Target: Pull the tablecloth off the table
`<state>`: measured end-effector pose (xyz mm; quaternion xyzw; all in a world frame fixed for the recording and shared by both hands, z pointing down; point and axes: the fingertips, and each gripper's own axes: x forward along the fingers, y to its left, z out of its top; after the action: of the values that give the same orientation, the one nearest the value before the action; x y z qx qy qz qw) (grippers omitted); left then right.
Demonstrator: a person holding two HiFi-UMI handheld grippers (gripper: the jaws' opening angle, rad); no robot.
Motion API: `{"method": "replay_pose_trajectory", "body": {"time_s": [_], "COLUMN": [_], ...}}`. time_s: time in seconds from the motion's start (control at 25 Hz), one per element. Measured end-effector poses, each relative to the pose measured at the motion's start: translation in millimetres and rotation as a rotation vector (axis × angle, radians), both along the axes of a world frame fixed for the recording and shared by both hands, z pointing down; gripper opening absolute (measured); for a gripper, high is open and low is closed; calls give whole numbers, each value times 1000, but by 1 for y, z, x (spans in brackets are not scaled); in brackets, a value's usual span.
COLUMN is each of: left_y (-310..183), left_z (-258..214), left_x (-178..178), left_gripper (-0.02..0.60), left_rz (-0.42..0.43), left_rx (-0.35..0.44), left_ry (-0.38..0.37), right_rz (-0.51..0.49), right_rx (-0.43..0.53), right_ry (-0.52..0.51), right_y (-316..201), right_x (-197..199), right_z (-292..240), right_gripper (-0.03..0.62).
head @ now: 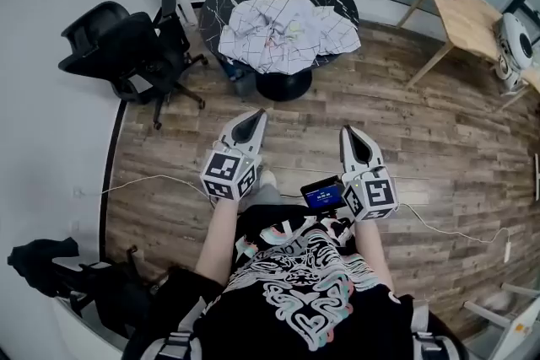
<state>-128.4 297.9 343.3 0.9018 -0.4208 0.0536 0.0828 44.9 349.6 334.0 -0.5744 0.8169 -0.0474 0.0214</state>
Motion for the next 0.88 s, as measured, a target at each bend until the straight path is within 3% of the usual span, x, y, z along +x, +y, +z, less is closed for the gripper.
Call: {"method": "replay_pose_trajectory", "body": {"time_s": [0.28, 0.64, 0.88], "left_y": [-3, -8, -25], "left_z": [6, 2, 1], "left_x": [-7, -11, -2], "left_gripper": [15, 15, 15], "left_rz": [-101, -135, -129], "left_rx": [56, 40, 75], "left_ry": [-159, -76, -77], "right_rz": [10, -10, -36], "right_rx": [1, -8, 17], "right_ry": [-52, -42, -62], "right_y": [-4, -10, -26], "right_x": [6, 13, 17], "right_z": [0, 5, 3], "right_gripper": [12, 12, 12]}}
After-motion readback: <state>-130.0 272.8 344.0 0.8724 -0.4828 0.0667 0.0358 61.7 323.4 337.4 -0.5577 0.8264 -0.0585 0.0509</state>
